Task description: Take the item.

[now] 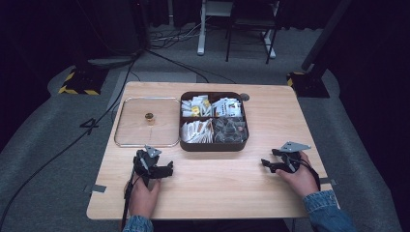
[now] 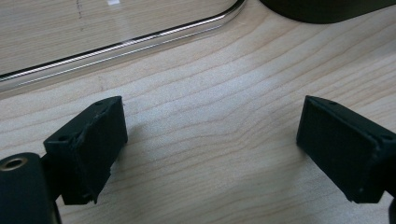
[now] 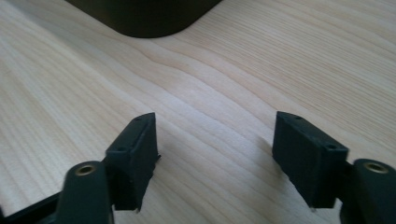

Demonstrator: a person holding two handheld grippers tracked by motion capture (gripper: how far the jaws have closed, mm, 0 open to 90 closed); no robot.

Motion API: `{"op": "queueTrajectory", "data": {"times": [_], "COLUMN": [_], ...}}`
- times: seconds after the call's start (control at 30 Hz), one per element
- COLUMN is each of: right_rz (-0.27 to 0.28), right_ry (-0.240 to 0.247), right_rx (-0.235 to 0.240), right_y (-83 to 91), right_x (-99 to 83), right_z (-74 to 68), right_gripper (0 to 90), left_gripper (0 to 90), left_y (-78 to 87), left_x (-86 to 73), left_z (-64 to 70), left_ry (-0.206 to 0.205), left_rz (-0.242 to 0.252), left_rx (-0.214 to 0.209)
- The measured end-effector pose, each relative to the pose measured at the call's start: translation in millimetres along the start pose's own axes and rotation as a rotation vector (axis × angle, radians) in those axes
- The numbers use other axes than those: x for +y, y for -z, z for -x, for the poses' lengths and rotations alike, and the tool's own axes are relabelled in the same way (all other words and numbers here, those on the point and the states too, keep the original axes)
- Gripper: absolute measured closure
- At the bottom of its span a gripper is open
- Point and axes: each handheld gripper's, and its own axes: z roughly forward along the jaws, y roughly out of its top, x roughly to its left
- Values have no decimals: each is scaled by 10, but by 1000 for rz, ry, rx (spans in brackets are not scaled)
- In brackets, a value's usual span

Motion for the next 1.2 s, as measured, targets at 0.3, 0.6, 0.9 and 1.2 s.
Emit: {"op": "queueTrajectory", "data": {"times": [0.3, 0.6, 0.9, 1.2], "right_rz": [11, 43, 70, 75], "right_ry": [-37, -77, -85, -56], "right_rx": [73, 92, 105, 98], "right_y": [81, 192, 297, 323], "right_x": [172, 431, 708, 1021], "right_z": [-102, -110, -49, -13], "right_gripper": [495, 493, 505, 519], "left_gripper": [88, 87, 87, 85], "left_y": [-6, -18, -18, -25], "left_x": [7, 20, 20, 27], "left_z": [-4, -21, -21, -22], "left_ry": [-7, -23, -23, -25], "left_rz": [1, 2, 3, 2], "left_rx": [0, -16, -16, -22]}}
